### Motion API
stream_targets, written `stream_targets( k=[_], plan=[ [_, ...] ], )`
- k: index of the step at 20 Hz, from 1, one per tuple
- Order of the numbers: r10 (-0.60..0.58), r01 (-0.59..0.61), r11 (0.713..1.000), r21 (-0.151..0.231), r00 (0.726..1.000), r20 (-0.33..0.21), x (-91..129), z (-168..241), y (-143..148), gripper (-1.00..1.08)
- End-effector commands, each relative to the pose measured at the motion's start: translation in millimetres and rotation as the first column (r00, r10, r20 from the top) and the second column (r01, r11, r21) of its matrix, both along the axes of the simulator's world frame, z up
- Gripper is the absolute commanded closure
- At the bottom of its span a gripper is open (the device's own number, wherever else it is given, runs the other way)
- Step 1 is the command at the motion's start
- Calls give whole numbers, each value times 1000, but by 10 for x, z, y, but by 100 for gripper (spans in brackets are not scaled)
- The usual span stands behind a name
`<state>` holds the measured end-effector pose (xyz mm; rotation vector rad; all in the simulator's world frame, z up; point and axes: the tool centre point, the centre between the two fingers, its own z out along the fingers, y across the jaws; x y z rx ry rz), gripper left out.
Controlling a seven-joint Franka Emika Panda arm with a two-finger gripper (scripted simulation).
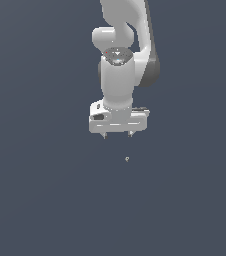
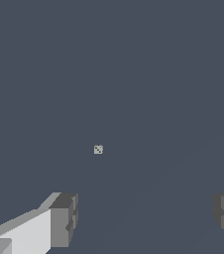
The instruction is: Pick up the object and move it to a goal position.
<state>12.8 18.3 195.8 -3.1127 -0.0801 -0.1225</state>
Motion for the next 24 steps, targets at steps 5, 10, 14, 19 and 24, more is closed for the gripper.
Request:
stream_targets(
  k=[5, 10, 14, 19, 24],
  plan=[
    [13, -13, 1000, 0, 1000, -8, -10, -31, 22, -92],
    [49, -49, 999, 1, 998, -27, -47, -87, 72, -92],
    [53, -53, 999, 2, 998, -28, -55, -77, 71, -92],
    [48, -48, 999, 0, 998, -31, -30, -152, 96, -92],
    [42, -42, 999, -5, 998, -40, 21, -361, 171, -92]
  ],
)
